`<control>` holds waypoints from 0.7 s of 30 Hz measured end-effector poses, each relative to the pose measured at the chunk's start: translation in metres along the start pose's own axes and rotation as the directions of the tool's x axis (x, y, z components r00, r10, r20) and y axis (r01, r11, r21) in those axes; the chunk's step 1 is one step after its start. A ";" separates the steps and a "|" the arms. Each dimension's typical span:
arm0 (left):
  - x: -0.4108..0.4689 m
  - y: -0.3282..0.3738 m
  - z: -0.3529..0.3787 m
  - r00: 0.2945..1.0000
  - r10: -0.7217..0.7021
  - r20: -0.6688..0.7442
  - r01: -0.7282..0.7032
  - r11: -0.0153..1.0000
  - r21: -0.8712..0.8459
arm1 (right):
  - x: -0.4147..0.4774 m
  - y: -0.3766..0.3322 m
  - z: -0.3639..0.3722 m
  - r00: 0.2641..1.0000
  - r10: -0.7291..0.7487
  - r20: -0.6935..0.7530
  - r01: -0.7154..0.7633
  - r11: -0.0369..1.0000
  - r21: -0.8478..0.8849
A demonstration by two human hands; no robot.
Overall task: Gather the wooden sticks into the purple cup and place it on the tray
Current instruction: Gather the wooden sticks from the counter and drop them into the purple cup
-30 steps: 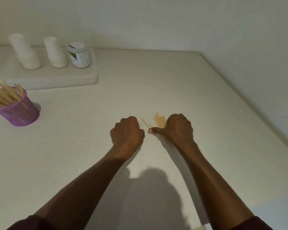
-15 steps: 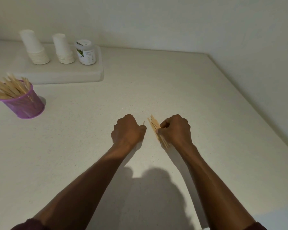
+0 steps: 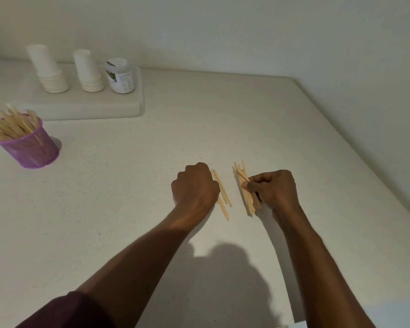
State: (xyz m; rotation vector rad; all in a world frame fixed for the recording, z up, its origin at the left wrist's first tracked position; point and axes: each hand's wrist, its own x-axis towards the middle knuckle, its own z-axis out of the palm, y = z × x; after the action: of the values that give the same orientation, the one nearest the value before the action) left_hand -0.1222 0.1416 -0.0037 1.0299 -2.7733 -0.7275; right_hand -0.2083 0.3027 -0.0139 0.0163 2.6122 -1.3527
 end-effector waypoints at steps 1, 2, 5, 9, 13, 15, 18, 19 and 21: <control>0.000 0.003 0.001 1.000 0.008 -0.001 -0.008 1.000 0.028 | 0.001 0.002 -0.003 1.000 0.009 -0.005 -0.009 1.000 0.014; 0.000 0.006 0.002 1.000 0.014 -0.001 -0.014 0.999 0.044 | 0.000 0.004 -0.007 1.000 0.019 -0.008 -0.018 1.000 0.024; -0.001 0.011 0.008 0.999 0.028 -0.036 -0.025 0.997 0.074 | -0.001 0.011 -0.014 0.999 0.034 -0.022 -0.033 0.999 0.027; -0.007 0.014 0.019 0.992 0.090 -0.091 -0.082 0.993 0.086 | -0.002 0.019 -0.019 0.999 0.034 -0.027 -0.034 0.999 0.034; -0.010 0.024 0.021 0.993 0.099 -0.066 -0.082 0.971 0.225 | -0.002 0.023 -0.021 0.999 0.033 -0.024 -0.032 0.999 0.043; -0.009 0.027 0.017 0.996 0.072 -0.055 -0.059 0.976 0.210 | -0.002 0.023 -0.021 0.999 0.032 -0.020 -0.031 0.998 0.049; -0.006 0.028 0.007 0.998 0.062 0.000 -0.061 0.978 0.197 | -0.003 0.023 -0.021 0.999 0.032 -0.013 -0.031 0.998 0.052; -0.007 0.028 0.003 0.997 0.075 0.013 -0.076 0.978 0.196 | -0.003 0.023 -0.020 1.000 0.029 -0.009 -0.028 0.998 0.051; -0.007 0.027 0.001 0.993 0.113 0.025 -0.116 0.970 0.213 | -0.004 0.023 -0.018 1.000 0.027 -0.006 -0.027 0.998 0.050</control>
State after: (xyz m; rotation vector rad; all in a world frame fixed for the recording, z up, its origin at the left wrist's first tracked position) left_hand -0.1326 0.1640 0.0083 0.8890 -2.9434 -0.4291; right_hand -0.2056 0.3309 -0.0214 0.0634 2.5728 -1.4112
